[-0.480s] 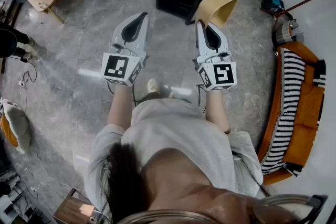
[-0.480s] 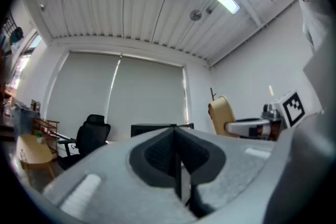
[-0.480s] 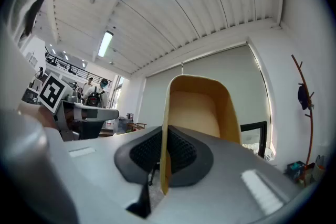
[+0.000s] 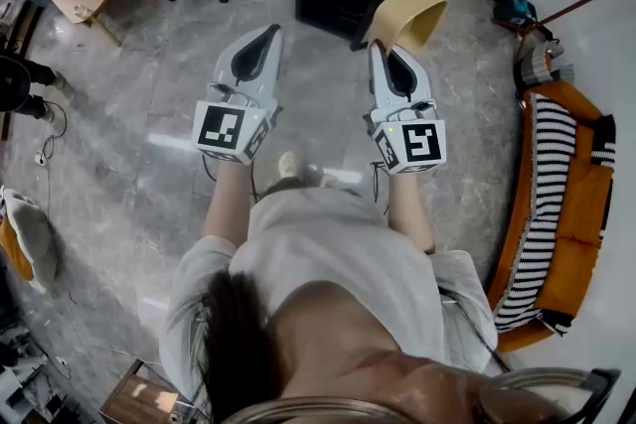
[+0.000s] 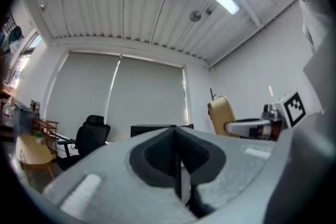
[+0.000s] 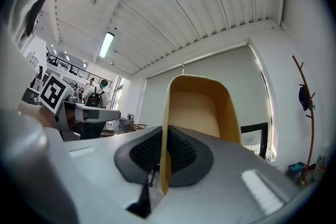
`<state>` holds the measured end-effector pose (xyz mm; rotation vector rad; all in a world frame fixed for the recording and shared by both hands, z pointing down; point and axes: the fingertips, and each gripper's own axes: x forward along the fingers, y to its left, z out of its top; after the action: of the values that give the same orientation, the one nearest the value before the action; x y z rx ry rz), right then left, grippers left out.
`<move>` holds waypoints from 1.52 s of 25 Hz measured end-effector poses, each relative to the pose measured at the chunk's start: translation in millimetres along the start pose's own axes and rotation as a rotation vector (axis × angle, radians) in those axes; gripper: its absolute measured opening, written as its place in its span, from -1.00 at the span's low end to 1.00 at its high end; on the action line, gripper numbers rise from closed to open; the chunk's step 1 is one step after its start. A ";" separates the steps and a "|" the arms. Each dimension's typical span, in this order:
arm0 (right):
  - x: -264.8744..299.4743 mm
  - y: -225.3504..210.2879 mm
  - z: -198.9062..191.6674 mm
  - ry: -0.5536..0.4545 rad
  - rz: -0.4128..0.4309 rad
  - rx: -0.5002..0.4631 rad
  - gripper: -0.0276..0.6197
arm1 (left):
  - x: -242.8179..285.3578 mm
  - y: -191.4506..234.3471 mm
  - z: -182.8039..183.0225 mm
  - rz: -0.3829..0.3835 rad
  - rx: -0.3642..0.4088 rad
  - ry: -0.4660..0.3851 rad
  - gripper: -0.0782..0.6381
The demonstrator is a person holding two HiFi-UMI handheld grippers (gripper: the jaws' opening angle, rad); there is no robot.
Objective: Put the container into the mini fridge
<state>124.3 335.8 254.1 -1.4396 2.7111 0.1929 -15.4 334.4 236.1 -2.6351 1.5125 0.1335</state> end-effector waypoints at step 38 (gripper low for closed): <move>129.8 -12.3 -33.5 0.004 -0.066 0.026 -0.88 | 83.1 117.8 -26.7 -0.086 -0.042 -0.016 -0.78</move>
<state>61.8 217.8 271.2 -1.5216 2.6541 0.1502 -74.6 200.8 247.0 -2.7198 1.4041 0.1805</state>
